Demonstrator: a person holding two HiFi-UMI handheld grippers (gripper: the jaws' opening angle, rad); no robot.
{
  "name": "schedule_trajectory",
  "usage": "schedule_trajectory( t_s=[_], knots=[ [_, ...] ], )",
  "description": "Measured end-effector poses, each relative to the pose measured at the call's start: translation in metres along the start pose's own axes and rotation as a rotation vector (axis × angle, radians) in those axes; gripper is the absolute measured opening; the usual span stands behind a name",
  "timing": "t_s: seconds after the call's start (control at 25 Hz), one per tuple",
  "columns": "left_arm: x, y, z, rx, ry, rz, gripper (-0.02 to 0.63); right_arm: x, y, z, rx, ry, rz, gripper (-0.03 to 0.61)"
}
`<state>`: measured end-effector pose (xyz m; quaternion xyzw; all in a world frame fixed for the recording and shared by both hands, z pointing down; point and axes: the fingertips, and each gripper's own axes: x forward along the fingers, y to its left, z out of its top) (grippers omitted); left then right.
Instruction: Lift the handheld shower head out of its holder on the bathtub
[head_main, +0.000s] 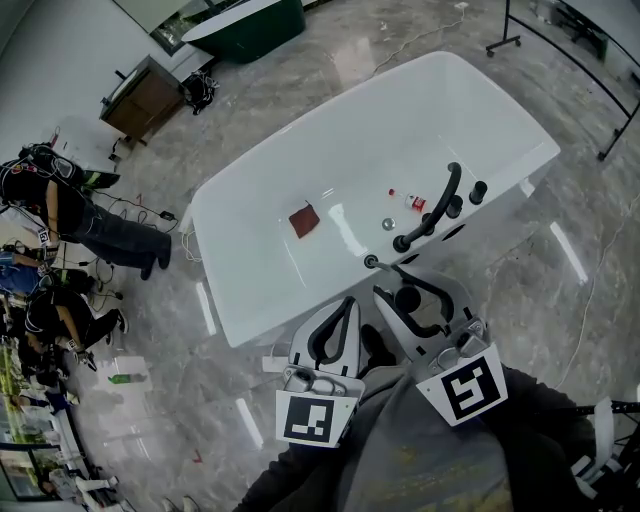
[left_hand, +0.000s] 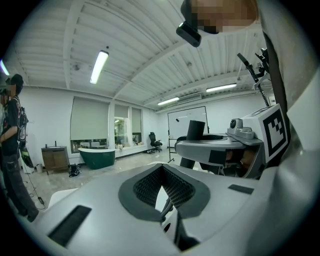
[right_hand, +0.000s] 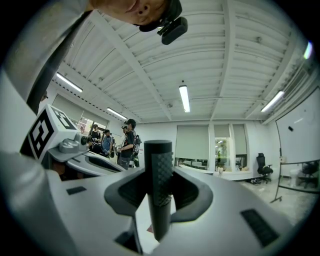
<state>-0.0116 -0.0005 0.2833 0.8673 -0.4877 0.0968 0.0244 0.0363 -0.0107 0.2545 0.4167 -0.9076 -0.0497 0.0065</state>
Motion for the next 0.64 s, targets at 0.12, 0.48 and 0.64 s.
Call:
schedule_trajectory(
  t_s=[0.12,0.48,0.64],
  knots=[
    [-0.003,-0.001,-0.001,-0.001,0.0,-0.001,0.002,-0.002,0.002,-0.002,0.004,0.007,-0.001,0.129],
    [-0.016,0.005,-0.004,-0.006,-0.005,0.011,0.002,0.0,0.015,-0.001,0.004,0.009,0.007,0.129],
    [-0.021,0.012,0.002,-0.011,-0.004,0.019,0.002,0.006,0.021,0.006,-0.009,0.013,0.019,0.129]
  ],
)
